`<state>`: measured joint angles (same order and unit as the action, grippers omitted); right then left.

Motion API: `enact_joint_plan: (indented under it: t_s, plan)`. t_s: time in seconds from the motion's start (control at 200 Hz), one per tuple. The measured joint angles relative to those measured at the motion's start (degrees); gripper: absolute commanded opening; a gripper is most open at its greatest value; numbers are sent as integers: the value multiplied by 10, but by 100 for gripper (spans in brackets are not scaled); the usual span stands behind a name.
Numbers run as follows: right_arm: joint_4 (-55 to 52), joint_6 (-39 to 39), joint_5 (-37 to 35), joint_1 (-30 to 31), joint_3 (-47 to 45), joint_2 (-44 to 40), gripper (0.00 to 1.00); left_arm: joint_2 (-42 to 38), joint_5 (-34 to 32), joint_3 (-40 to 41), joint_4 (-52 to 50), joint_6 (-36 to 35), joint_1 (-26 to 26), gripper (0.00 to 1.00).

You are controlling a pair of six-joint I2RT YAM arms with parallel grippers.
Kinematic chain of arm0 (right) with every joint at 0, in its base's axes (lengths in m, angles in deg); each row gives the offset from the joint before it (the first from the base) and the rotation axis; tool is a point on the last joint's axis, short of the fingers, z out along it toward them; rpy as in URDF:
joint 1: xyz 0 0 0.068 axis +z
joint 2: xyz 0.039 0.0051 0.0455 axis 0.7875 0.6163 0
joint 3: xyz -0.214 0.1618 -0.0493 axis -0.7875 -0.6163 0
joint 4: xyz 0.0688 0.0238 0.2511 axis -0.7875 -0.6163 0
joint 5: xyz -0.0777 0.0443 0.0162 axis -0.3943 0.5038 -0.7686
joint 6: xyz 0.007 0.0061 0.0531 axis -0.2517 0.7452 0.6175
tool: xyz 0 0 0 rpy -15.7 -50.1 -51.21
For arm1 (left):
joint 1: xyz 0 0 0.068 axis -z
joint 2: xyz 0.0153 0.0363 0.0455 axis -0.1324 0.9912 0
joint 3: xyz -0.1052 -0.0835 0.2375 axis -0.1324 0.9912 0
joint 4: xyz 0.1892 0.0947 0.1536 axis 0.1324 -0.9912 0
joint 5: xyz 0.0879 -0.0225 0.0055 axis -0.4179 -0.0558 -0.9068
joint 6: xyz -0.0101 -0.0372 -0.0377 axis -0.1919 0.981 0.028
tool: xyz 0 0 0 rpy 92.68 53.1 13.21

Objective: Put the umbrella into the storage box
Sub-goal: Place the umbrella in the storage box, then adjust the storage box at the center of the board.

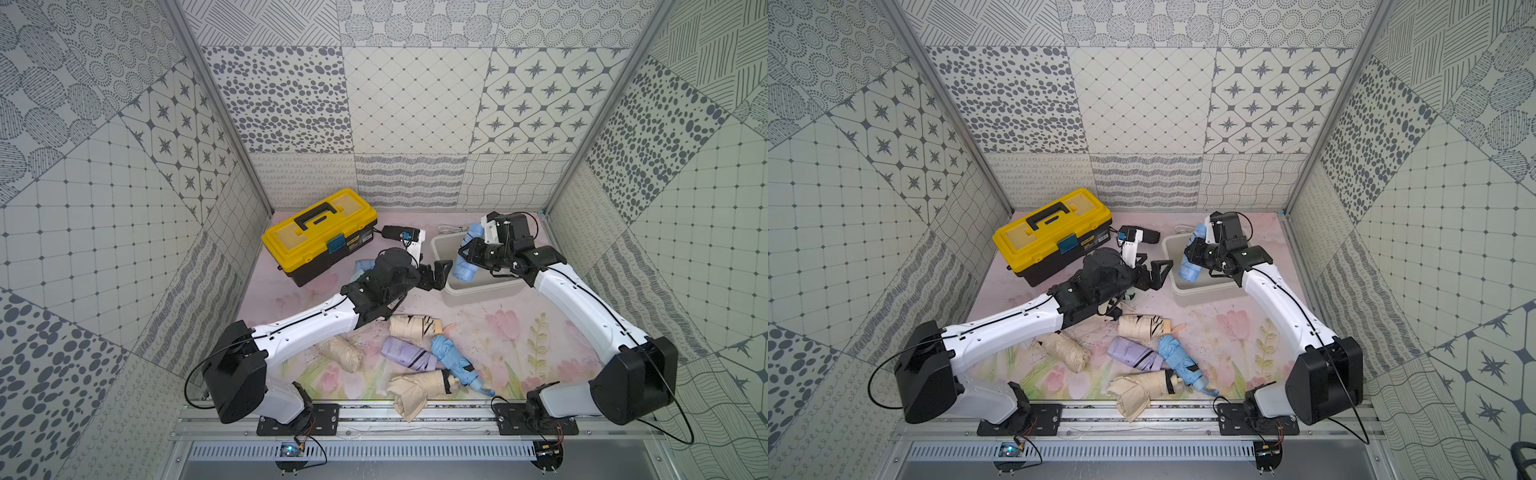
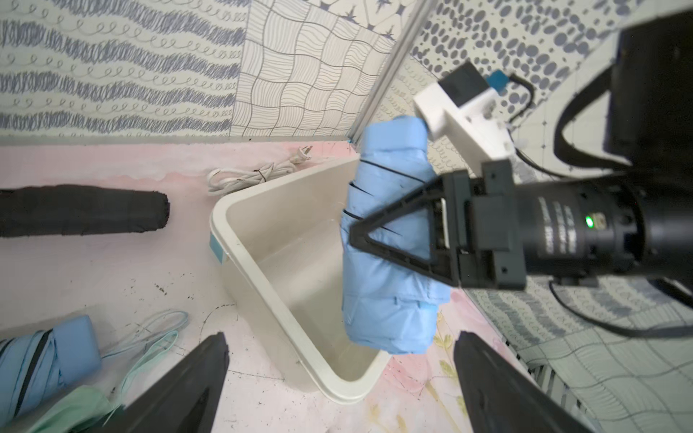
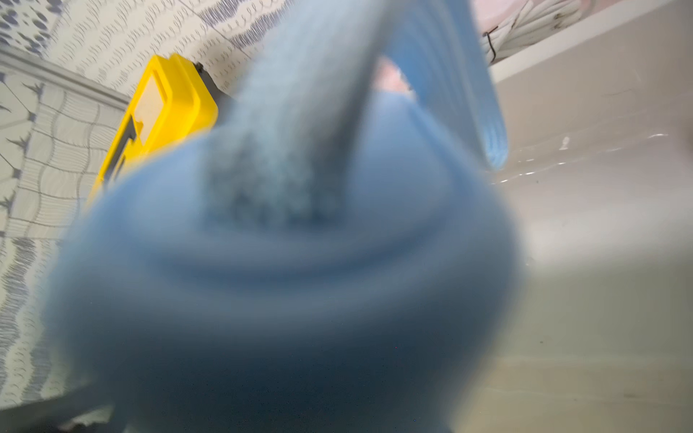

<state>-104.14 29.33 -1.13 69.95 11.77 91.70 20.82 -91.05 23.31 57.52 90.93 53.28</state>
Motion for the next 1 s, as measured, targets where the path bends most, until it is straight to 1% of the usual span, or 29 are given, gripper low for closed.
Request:
enact_joint_plan:
  t_s: [0.055,0.095,0.19,0.24,0.355,0.45,0.615,0.66,0.695,0.76,1.001]
  plan:
    - [-19,-21,6,-10,5,4,28,16,10,-23,-32,40,-13,97]
    - [-30,-36,10,-16,9,9,28,29,18,-38,-49,64,-20,94]
    - [-57,-63,13,-26,23,25,28,65,39,-72,-87,115,-31,80]
    - [-70,-76,14,-30,34,37,28,85,48,-90,-104,141,-34,76]
    - [-90,-96,14,-35,50,56,28,132,68,-135,-143,200,-41,73]
    - [-102,-107,15,-35,56,63,28,169,78,-176,-181,242,-44,73]
    - [-116,-114,14,-35,61,70,28,213,90,-226,-234,289,-49,73]
    - [-117,-114,14,-35,61,70,28,224,92,-237,-246,297,-49,71]
    - [-118,-114,14,-35,61,70,28,233,94,-243,-252,305,-50,68]
    - [-120,-115,14,-35,61,70,27,250,103,-252,-256,315,-54,58]
    - [-139,-125,12,-38,79,90,25,302,123,-292,-268,339,-67,36]
